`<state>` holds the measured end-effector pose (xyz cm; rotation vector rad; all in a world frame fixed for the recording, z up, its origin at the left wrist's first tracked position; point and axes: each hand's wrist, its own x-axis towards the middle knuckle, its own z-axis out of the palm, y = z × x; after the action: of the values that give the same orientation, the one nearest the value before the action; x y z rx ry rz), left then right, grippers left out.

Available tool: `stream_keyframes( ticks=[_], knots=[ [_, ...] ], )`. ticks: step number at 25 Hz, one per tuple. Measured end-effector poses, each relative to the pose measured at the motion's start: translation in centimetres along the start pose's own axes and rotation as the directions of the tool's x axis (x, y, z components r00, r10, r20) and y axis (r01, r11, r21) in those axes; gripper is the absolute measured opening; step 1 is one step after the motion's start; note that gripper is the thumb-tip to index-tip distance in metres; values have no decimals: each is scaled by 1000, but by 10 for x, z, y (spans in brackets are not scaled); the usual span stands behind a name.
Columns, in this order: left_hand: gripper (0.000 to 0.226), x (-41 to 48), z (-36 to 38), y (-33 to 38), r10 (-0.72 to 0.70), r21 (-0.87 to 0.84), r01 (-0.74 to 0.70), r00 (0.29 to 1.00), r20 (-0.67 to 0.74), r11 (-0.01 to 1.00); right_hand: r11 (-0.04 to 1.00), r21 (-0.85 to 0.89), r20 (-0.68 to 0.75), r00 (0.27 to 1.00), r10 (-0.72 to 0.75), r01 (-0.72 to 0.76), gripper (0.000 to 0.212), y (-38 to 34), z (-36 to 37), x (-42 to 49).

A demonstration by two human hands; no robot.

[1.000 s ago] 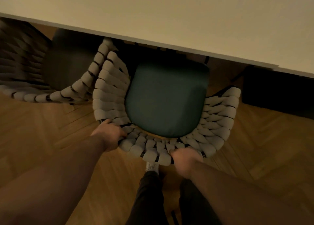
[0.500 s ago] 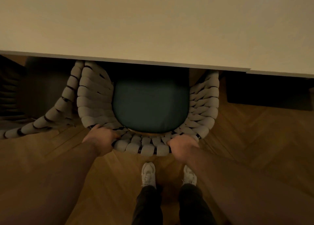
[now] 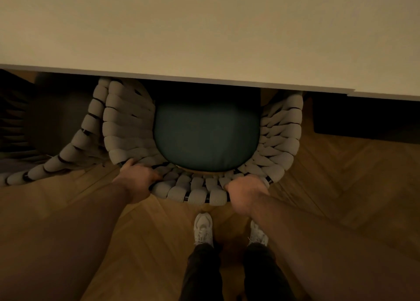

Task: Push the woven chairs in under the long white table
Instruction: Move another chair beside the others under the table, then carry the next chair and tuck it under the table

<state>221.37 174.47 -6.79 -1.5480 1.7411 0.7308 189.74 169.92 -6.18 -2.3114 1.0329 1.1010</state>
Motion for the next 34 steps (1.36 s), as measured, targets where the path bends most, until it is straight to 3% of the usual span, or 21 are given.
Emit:
stream_keyframes(
  ticks=[7,12,15,17,19,22,28,34],
  knots=[
    [56,-1,-1,0,11,-53,-12,1000,-27,999,998,54,-10,999,40,-39,35,-3,6,9],
    [51,-10,2,-4,80,-131,-96,989,-126,987,978,55,-18,979,202,-201,42,-21,11,-3],
    [46,-24,-12,-17,157,-368,-183,983,-98,912,954,152,-133,951,278,-258,55,-40,15,-32],
    [47,-30,-18,-23,179,-483,-171,983,-31,858,900,343,-190,918,347,-269,64,-53,24,-47],
    [45,-37,-21,-25,165,-475,-170,985,-52,863,774,583,-171,894,414,-247,72,-64,29,-62],
    [38,-47,-22,-18,174,-313,-216,972,-157,925,570,787,-113,854,508,-235,63,-86,41,-101],
    [44,-71,-51,50,258,-109,-294,931,-258,950,218,875,196,728,657,-433,55,-106,125,-198],
    [45,-101,-78,180,468,140,-447,849,-246,883,-245,880,447,536,716,-407,53,-130,239,-292]
  ],
)
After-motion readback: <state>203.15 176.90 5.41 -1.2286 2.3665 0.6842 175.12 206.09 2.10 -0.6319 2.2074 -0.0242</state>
